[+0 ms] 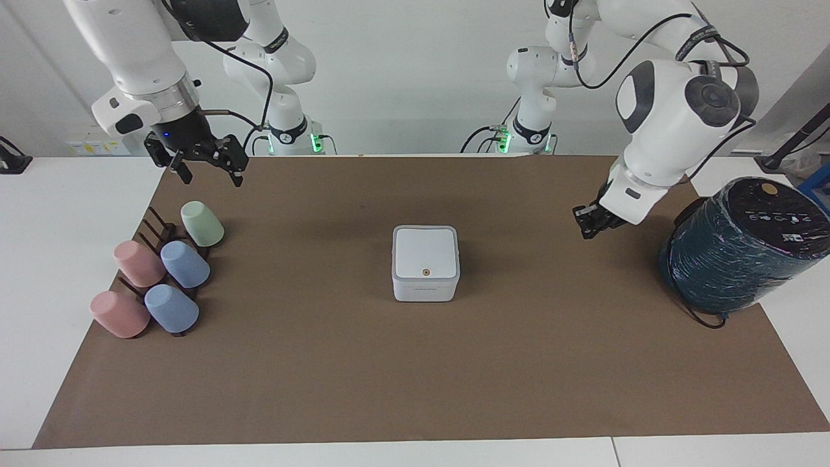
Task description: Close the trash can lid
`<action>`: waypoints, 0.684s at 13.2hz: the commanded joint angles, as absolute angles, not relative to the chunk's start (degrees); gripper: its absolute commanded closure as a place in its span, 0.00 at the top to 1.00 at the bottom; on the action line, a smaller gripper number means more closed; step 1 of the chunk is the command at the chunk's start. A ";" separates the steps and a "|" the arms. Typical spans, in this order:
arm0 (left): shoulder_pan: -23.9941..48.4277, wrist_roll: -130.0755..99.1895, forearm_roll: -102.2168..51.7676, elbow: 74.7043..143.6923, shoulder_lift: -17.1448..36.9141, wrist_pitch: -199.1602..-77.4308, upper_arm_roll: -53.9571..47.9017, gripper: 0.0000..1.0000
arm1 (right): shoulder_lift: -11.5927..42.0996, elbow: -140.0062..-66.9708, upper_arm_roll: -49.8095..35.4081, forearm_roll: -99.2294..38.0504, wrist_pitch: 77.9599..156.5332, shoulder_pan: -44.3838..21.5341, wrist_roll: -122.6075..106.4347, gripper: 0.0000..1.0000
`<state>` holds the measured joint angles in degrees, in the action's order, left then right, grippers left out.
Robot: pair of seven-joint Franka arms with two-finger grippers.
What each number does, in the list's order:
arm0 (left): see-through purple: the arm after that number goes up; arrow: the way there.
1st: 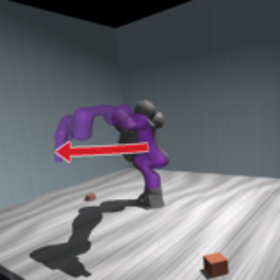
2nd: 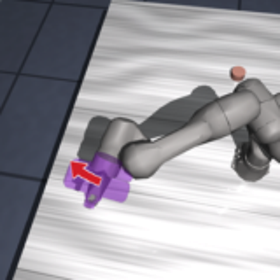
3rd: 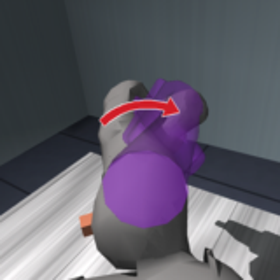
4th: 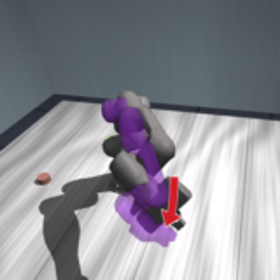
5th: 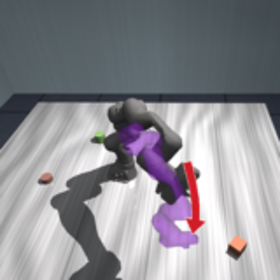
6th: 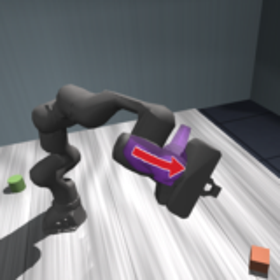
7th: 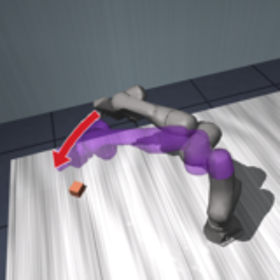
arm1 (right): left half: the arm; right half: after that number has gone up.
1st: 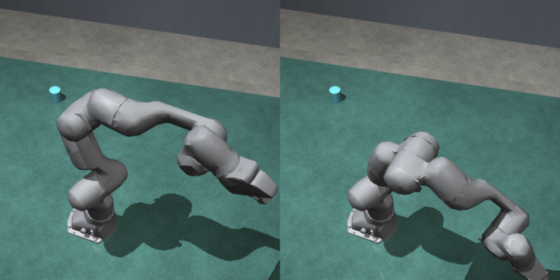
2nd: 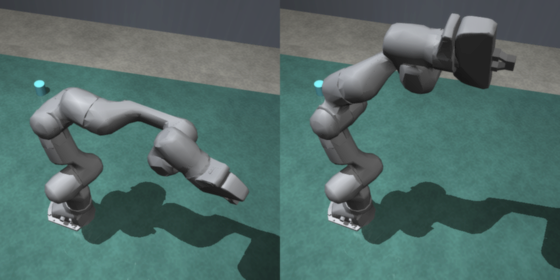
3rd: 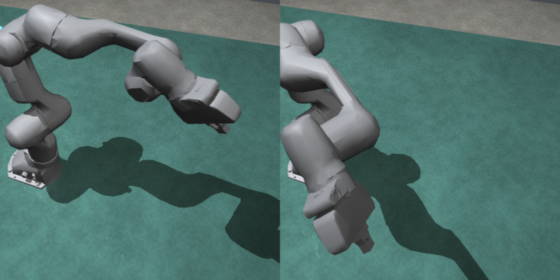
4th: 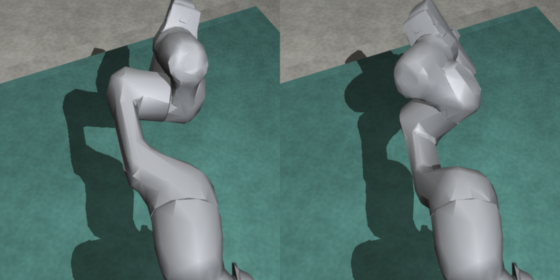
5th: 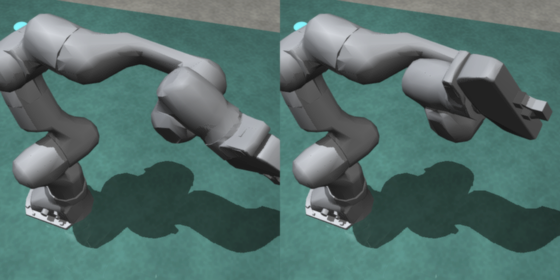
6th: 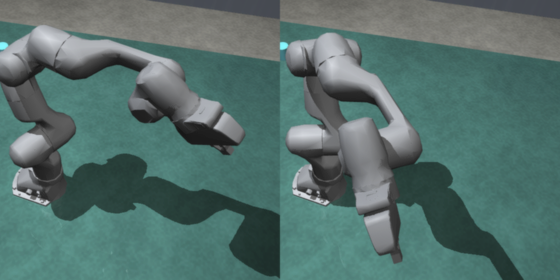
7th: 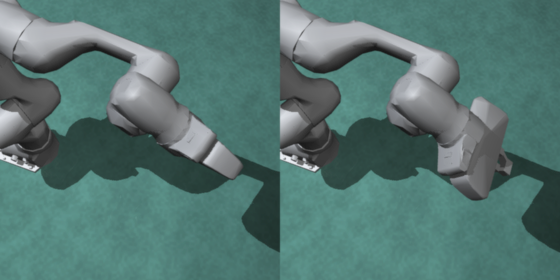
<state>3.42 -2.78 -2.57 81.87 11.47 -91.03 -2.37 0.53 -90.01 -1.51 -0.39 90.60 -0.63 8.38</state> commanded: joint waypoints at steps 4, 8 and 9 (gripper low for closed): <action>2.46 -0.62 0.79 82.00 9.67 -90.88 -3.16 1.00 | 0.00 -90.44 -1.49 -1.85 90.00 -0.35 6.77 1.00; 2.81 -0.70 0.09 82.09 9.67 -95.26 -3.08 1.00 | 0.00 -90.44 -1.49 -1.85 90.00 -0.35 6.77 1.00; 2.73 -0.62 0.09 82.09 9.67 -95.80 -3.16 1.00 | 0.00 -90.44 -1.49 -1.85 90.00 -0.35 6.77 1.00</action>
<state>2.68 -1.23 -0.49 81.88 9.98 -93.88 -2.92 0.53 -90.01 -1.51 -0.39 90.60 -0.63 8.38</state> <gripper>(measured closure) 0.000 0.000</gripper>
